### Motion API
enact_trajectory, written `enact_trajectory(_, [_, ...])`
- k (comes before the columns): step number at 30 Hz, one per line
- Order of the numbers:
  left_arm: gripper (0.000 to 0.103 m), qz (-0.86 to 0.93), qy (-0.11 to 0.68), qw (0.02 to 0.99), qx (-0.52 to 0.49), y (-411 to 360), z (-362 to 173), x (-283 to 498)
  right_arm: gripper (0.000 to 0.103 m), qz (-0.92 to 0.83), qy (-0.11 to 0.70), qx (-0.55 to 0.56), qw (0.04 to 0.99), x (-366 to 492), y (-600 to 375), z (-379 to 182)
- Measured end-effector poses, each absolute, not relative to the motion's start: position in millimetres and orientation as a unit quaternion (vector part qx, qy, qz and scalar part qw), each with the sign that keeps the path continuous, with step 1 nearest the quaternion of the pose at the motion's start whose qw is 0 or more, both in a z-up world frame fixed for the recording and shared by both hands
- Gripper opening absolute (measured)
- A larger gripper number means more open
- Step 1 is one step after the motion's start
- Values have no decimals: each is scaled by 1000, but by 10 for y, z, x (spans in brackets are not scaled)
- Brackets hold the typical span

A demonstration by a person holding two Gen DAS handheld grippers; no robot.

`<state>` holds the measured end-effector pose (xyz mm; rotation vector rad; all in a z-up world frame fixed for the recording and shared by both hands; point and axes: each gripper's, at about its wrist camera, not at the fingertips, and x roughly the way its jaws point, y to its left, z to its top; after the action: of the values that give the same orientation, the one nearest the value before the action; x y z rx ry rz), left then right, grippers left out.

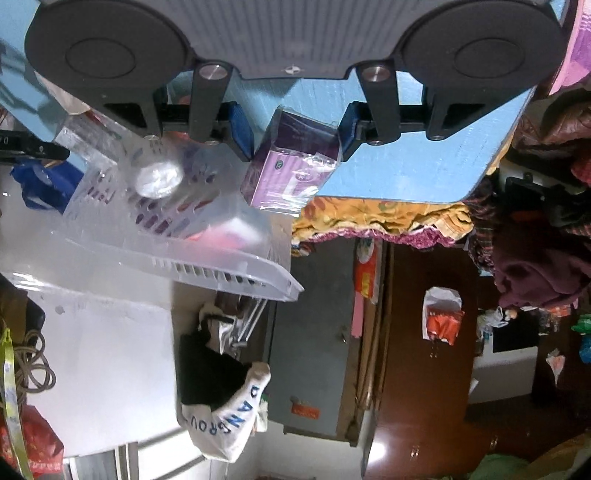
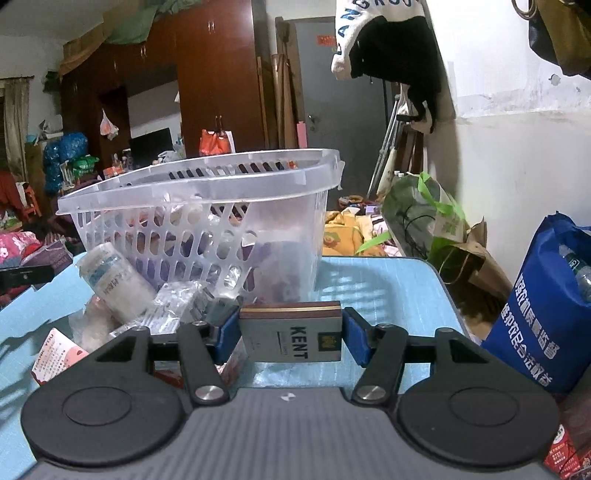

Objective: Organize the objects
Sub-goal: 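Carry both items over the white basket and open both tools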

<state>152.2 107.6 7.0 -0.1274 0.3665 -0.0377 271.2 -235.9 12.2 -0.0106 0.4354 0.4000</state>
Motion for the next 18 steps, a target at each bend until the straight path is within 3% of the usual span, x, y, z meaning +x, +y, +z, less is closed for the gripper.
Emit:
enact_trajectory(10, [52,-20,101,990,-98,1255,212,1242,62,170,162,33,971,2532,-2653,234])
enact_trajectory(13, [52,-38,66,992,-105,1216,444,1074,62,194,117,72,971,2349,-2835,543])
enact_trajectory(18, [52,-100,69,990,-78,780,1094,1351,62,269,79,37,959,2460,-2400,1201])
